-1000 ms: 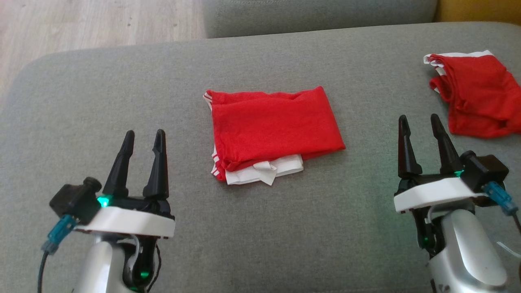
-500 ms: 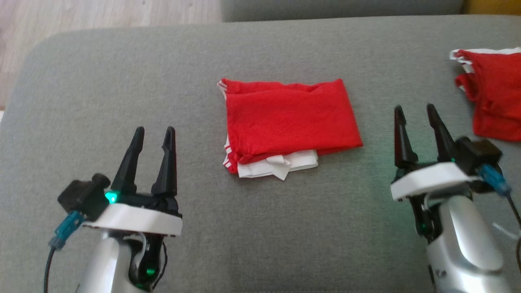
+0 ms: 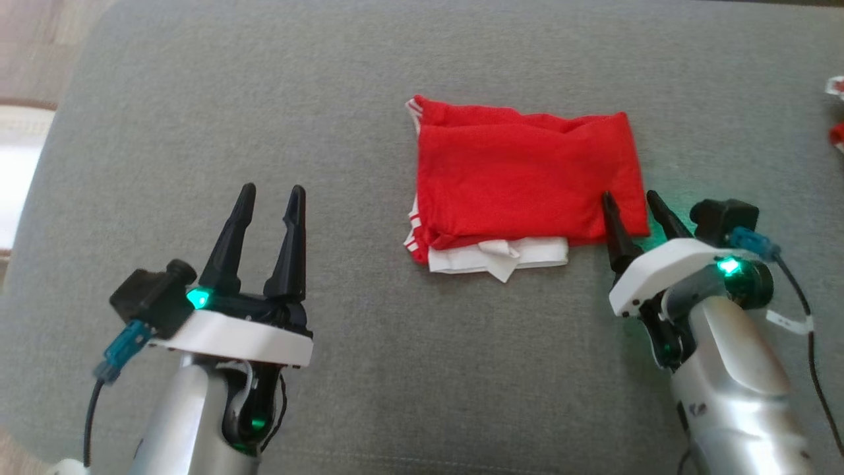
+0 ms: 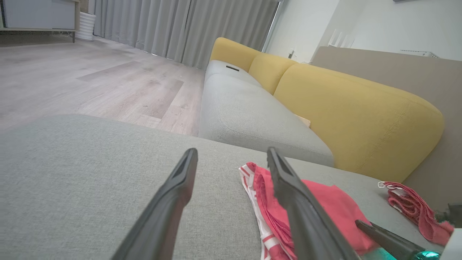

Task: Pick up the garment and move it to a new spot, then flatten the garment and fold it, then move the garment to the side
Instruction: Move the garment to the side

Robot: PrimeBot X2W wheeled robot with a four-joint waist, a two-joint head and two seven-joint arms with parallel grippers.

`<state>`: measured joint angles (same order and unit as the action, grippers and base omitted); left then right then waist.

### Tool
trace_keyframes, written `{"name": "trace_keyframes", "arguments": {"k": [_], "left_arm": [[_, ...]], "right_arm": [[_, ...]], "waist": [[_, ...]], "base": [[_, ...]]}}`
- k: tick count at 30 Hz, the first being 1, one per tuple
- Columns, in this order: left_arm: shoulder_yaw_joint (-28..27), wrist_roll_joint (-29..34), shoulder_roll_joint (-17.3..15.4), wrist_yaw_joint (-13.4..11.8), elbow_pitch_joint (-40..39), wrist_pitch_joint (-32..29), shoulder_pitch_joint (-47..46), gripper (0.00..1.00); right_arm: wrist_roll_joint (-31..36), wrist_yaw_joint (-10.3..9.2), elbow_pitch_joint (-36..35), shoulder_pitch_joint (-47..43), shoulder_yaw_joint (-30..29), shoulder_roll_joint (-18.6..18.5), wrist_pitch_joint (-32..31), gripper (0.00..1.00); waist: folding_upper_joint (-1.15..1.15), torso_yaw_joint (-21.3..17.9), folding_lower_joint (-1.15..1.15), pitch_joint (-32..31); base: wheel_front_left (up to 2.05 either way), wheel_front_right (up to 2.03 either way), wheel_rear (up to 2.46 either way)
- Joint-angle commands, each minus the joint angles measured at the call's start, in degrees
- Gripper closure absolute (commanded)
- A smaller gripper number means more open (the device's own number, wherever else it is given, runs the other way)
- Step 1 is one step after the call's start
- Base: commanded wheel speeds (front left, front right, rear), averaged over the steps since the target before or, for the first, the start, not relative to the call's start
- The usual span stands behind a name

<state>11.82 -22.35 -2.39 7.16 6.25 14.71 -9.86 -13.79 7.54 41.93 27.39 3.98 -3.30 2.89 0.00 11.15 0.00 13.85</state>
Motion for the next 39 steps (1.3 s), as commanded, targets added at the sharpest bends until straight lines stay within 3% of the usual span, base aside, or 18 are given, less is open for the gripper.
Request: {"name": "trace_keyframes", "arguments": {"k": [1, 8, 9, 10, 20, 30, 39], "left_arm": [[-1.8, -0.3, -0.5, 0.3, -1.5, 0.3, -2.2, 0.0], [-2.0, -0.4, -0.5, 0.3, -1.4, 0.3, -2.1, 0.0], [-2.0, -0.4, -0.5, 0.3, -1.3, 0.3, -2.1, 0.0], [-2.1, -0.3, -0.5, 0.3, -1.3, 0.3, -2.1, 0.0], [-2.8, 0.4, -0.5, 0.3, -1.3, 0.3, -2.2, 0.0], [-2.7, 0.8, -0.5, 0.3, -1.8, 0.3, -3.0, 0.0], [-2.1, 1.6, -0.5, 0.3, -1.8, 0.3, -5.4, 0.0]], "right_arm": [[-0.4, -0.05, -0.4, 2.5, 1.4, 0.4, -0.3, 0.0], [-4.5, -0.05, 6.4, 5.4, 6.1, 0.4, -2.1, 0.0], [-4.5, -0.05, 6.9, 5.8, 7.5, 0.4, -2.0, 0.67], [-4.1, -0.05, 7.1, 6.3, 8.4, 0.4, -1.2, 1.0], [5.5, -0.05, 7.2, 10.7, 11.6, -4.9, 6.5, 1.0], [7.1, -0.05, -0.9, 13.7, 13.8, -19.0, 4.4, 1.0], [6.6, -0.05, -2.0, 17.3, 11.7, -31.6, -0.4, 1.0]], "waist": [[0.0, 0.6, 0.0, 0.4], [0.0, 0.6, 0.0, 0.4], [0.0, 0.3, 0.0, 0.4], [0.0, -0.2, 0.0, 0.3], [0.0, -5.6, 0.0, -1.0], [0.0, -11.5, 0.0, 0.0], [0.0, -12.3, 0.0, 4.8]], "base": [[0.0, 0.0, 0.0], [0.0, 0.0, 0.0], [0.0, 0.0, 0.0], [0.0, 0.0, 0.0], [0.0, 0.0, 0.0], [0.0, 0.0, 0.0], [0.0, 0.0, 0.0]]}}
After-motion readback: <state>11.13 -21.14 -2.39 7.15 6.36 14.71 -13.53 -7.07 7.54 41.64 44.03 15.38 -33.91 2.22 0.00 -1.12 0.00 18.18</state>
